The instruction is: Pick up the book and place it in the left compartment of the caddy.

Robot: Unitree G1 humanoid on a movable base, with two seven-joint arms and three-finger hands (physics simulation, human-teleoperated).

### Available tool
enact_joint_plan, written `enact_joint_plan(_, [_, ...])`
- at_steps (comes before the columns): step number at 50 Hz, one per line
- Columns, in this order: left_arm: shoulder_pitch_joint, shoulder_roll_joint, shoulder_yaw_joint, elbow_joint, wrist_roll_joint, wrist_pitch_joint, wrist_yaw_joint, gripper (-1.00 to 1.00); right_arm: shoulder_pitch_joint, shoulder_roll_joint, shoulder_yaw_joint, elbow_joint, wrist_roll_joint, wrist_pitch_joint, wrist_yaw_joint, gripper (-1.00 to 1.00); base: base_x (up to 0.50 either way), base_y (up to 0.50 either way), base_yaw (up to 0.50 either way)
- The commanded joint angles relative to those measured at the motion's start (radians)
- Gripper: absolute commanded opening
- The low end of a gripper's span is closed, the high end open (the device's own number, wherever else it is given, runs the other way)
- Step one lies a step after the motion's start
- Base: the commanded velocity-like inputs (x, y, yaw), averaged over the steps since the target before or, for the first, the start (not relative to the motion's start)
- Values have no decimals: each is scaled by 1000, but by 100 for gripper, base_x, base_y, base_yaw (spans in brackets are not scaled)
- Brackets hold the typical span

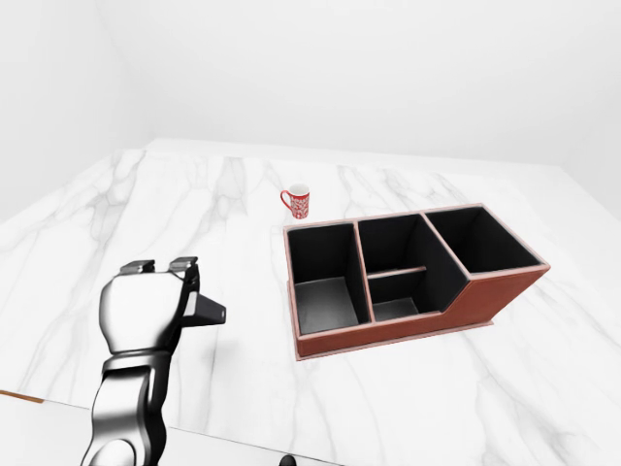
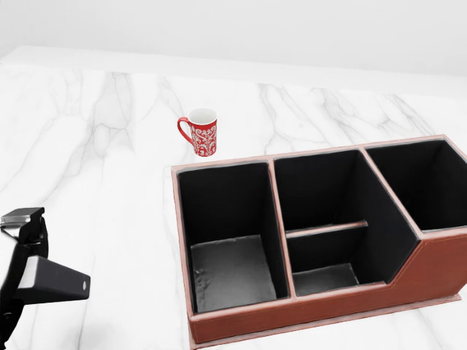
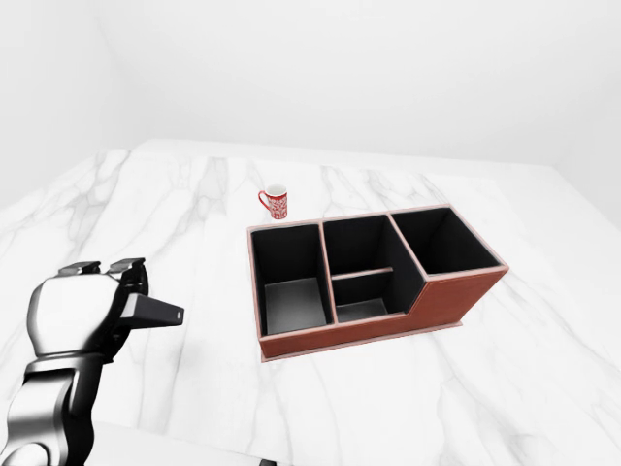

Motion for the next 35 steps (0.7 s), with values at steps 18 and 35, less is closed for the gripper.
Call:
enact_joint_plan(18, [13,-149,-170,-417,66,0,-190,-100,2,-1,-8,-13,6,0,6,100,0,0,0])
enact_joint_plan(35, [-37,-171,-301,-532,101,0,-344,-100,2,-1,-9,-12,7,0,10,100,0,0,0])
